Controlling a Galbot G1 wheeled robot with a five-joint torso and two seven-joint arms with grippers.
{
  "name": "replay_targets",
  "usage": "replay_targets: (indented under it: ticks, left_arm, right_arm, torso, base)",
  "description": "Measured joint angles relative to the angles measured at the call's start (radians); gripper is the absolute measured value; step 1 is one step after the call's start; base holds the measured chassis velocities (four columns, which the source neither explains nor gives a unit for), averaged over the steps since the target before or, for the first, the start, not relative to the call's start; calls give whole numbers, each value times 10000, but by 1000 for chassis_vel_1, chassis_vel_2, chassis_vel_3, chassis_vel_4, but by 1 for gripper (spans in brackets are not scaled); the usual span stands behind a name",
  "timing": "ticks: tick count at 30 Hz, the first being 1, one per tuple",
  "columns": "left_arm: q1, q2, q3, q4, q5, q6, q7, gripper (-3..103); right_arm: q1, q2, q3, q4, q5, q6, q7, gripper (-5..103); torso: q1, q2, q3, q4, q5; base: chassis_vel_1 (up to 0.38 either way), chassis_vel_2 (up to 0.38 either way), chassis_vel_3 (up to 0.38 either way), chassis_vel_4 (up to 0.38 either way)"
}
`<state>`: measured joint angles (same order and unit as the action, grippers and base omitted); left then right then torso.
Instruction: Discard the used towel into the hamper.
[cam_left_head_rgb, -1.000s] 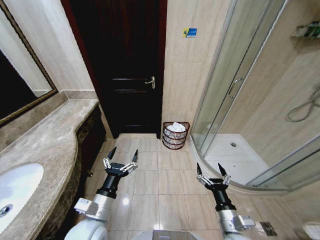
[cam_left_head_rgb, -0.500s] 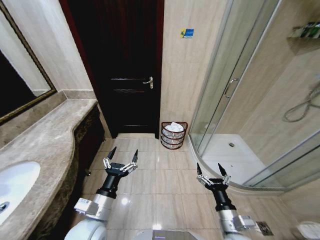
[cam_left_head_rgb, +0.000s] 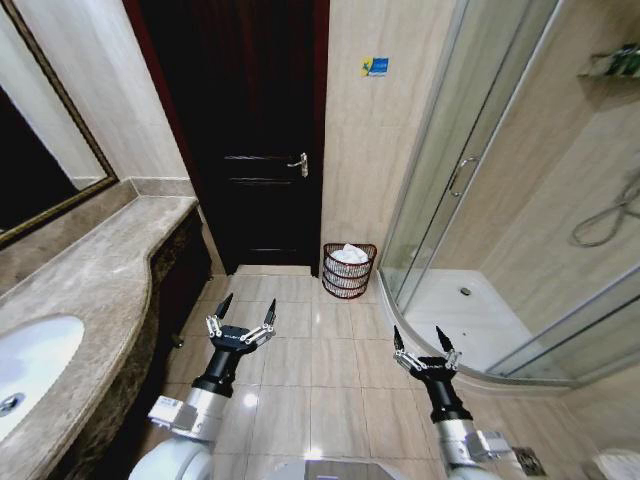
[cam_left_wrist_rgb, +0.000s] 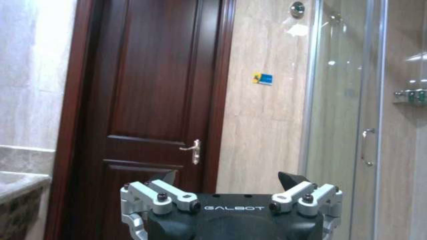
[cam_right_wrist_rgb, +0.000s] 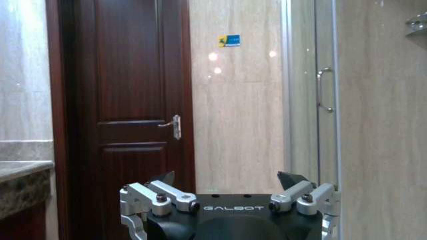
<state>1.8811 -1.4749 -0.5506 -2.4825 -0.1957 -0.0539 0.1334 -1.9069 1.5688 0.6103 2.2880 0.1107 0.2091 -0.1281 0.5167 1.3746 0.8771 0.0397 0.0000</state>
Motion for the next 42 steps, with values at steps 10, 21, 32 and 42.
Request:
replay_targets:
  ticks: [10, 21, 32, 42]
  left_arm:
    - [0, -1, 0, 0, 0, 0, 0, 100]
    - [0, -2, 1, 0, 0, 0, 0, 100]
    - [0, 4, -2, 0, 0, 0, 0, 100]
    - [0, -2, 0, 0, 0, 0, 0, 100]
  right_arm:
    - [0, 0, 0, 0, 0, 0, 0, 100]
    - [0, 0, 0, 0, 0, 0, 0, 100]
    - [0, 0, -2, 1, 0, 0, -1, 100]
    - [0, 0, 1, 0, 0, 0, -1, 100]
  torso:
    - [0, 0, 0, 3, 0]
    - [0, 0, 0, 1, 1]
    - [1, 0, 0, 1, -5]
    - [1, 0, 0, 2, 2]
  base:
    - [32, 42, 61, 53]
    - [0, 0, 0, 0]
    - [106, 109, -110, -111]
    - [13, 15, -7, -18]
